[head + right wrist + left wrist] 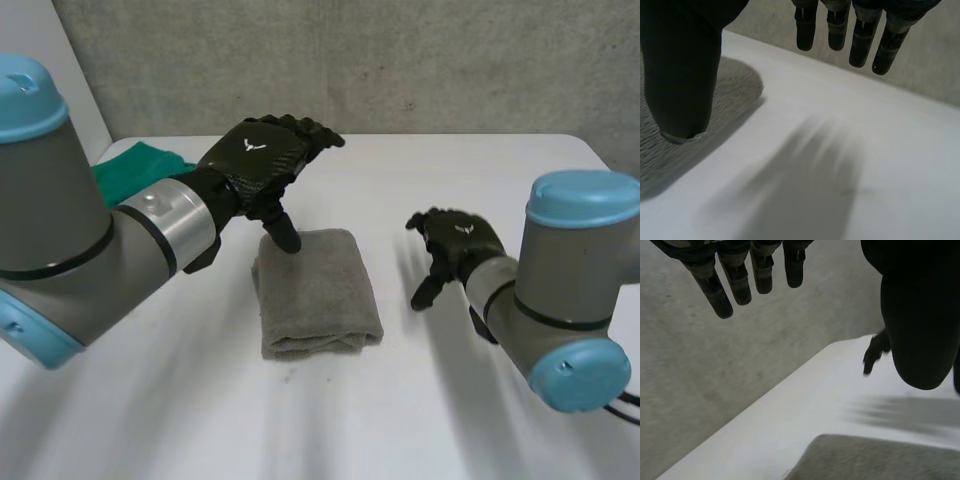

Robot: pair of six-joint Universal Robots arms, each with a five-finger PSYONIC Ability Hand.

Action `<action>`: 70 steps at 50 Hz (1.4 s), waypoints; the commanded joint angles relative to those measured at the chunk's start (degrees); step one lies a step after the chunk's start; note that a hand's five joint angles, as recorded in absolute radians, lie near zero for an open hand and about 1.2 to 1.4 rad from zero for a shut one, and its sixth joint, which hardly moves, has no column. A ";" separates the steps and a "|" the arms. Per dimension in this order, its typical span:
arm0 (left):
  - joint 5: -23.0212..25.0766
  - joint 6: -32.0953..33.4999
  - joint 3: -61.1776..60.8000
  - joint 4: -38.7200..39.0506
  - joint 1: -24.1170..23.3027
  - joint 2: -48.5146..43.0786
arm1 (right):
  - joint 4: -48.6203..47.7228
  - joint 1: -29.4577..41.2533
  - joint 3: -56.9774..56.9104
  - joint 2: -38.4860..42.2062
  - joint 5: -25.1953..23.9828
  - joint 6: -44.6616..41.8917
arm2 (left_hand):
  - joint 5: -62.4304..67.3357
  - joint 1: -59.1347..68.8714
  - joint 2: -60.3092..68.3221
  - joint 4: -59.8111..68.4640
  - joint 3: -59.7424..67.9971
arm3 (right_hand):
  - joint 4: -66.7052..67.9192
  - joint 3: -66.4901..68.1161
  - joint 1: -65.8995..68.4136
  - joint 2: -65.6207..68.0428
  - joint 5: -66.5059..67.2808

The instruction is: Fold the laundry.

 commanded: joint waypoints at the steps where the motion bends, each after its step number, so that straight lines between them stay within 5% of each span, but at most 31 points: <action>1: 5.86 -2.31 0.50 -4.05 2.24 -0.22 | -0.30 -0.35 3.94 1.40 -6.67 7.17 | -1.28 0.56 -0.32 -0.33 -0.60 | 2.75 2.43 3.92 2.44 2.14; 17: 5.42 -2.39 0.41 -4.23 2.33 -0.66 | -2.76 4.05 -4.05 11.32 -8.79 13.06 | -1.44 0.39 -0.48 -0.50 -0.77 | 7.79 7.47 8.96 7.48 7.18; 43: 5.51 -2.39 -0.21 -4.05 2.50 -1.01 | -2.14 9.59 -11.00 16.08 -8.70 13.77 | -1.44 0.39 -0.48 -0.50 -0.77 | 9.64 9.32 10.81 9.33 9.03; 45: 5.51 -2.39 -0.21 -4.05 2.50 -1.01 | -2.23 9.59 -11.53 16.16 -8.70 13.68 | -1.44 0.39 -0.48 -0.50 -0.77 | 13.16 12.84 14.33 12.85 12.55; 54: 5.51 -2.48 -0.38 -4.05 2.50 -1.01 | -2.06 9.59 -18.81 19.67 -8.08 12.98 | -1.44 0.39 -0.48 -0.50 -0.77 | 66.76 66.44 67.93 66.44 66.14; 61: 5.51 -2.48 -0.47 -4.05 2.59 -1.10 | -1.09 8.27 -25.84 21.96 -7.47 6.75 | -1.44 0.39 -0.48 -0.50 -0.77 | 66.78 66.46 67.95 66.47 66.17; 70: 5.42 -2.39 -0.12 -3.96 2.59 -1.01 | 4.18 -4.20 -45.61 31.01 -6.32 -1.43 | -1.44 0.39 -0.48 -0.50 -0.77 | 66.78 66.46 67.95 66.47 66.17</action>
